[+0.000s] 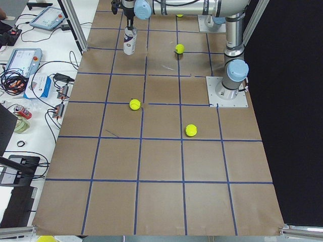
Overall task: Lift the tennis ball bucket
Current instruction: 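Swing the can upright with the left gripper and set it down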
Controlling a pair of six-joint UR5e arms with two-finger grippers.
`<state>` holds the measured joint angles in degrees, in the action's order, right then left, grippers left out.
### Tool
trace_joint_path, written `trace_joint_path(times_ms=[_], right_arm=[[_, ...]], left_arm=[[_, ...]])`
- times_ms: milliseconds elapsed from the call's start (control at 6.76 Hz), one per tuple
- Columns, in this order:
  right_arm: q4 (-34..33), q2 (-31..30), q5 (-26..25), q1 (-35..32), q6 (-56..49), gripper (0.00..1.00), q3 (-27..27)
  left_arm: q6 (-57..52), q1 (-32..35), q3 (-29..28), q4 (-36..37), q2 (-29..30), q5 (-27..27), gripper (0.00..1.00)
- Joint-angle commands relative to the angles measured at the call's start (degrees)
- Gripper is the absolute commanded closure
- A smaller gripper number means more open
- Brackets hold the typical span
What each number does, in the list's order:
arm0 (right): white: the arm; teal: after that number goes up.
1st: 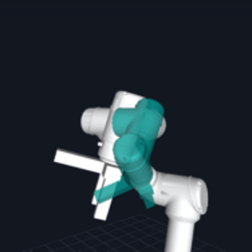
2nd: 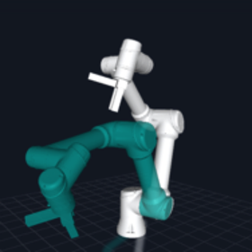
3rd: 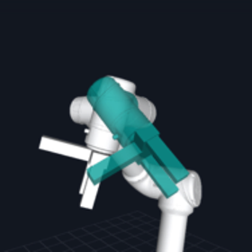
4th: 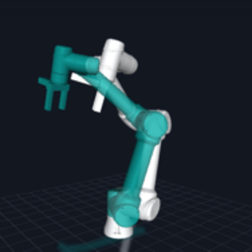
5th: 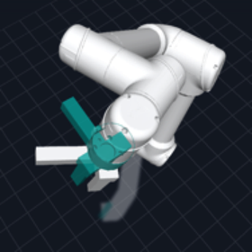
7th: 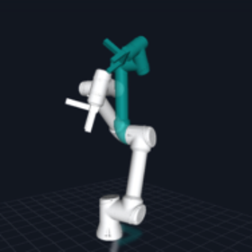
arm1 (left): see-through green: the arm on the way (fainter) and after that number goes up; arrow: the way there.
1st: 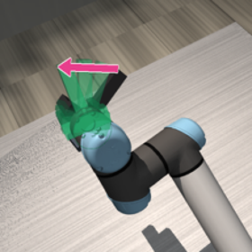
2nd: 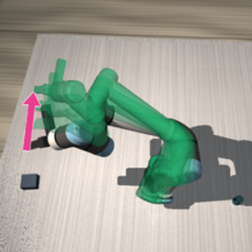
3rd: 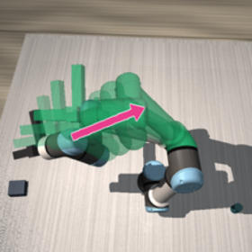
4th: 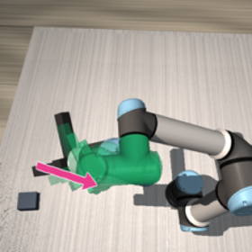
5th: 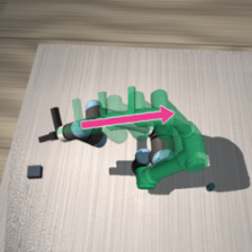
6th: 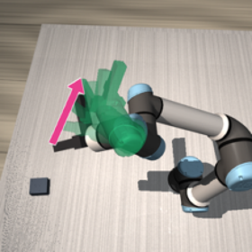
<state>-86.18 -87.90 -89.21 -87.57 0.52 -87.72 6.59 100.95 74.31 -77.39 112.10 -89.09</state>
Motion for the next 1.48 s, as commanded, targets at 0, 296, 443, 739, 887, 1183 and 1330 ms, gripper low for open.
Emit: trace_joint_path(times_ms=[0, 296, 443, 739, 887, 1183, 1330], right_arm=[[-0.04, 0.01, 0.0, 0.03, 0.01, 0.0, 0.0], [-0.04, 0.01, 0.0, 0.03, 0.01, 0.0, 0.0], [0.05, 0.01, 0.0, 0.03, 0.01, 0.0, 0.0], [0.05, 0.01, 0.0, 0.03, -0.17, 0.0, -0.09], [0.05, 0.01, 0.0, 0.03, -0.17, 0.0, -0.09], [0.05, 0.01, -0.09, 0.03, -0.17, 0.0, -0.09], [0.05, 0.01, -0.09, 0.03, -0.17, 0.0, -0.09]], left_arm=[[-9.77, 5.3, -4.08, -1.18, 5.13, -12.4, 0.99], [-17.08, 5.31, -5.66, -3.63, 7.42, -9.37, 1.0], [-22.87, 5.4, -6.98, -6.08, 8.74, -9.0, 1.0], [-24.51, 5.4, -9.79, -7.08, 10.76, -8.47, 1.0], [-25.47, 5.4, -10.58, -7.77, 12.08, -8.21, 0.99], [-25.57, 5.4, -10.33, -7.6, 12.53, -8.47, 0.86], [-25.57, 5.4, -10.24, -7.68, 12.53, -8.38, 0.36]])
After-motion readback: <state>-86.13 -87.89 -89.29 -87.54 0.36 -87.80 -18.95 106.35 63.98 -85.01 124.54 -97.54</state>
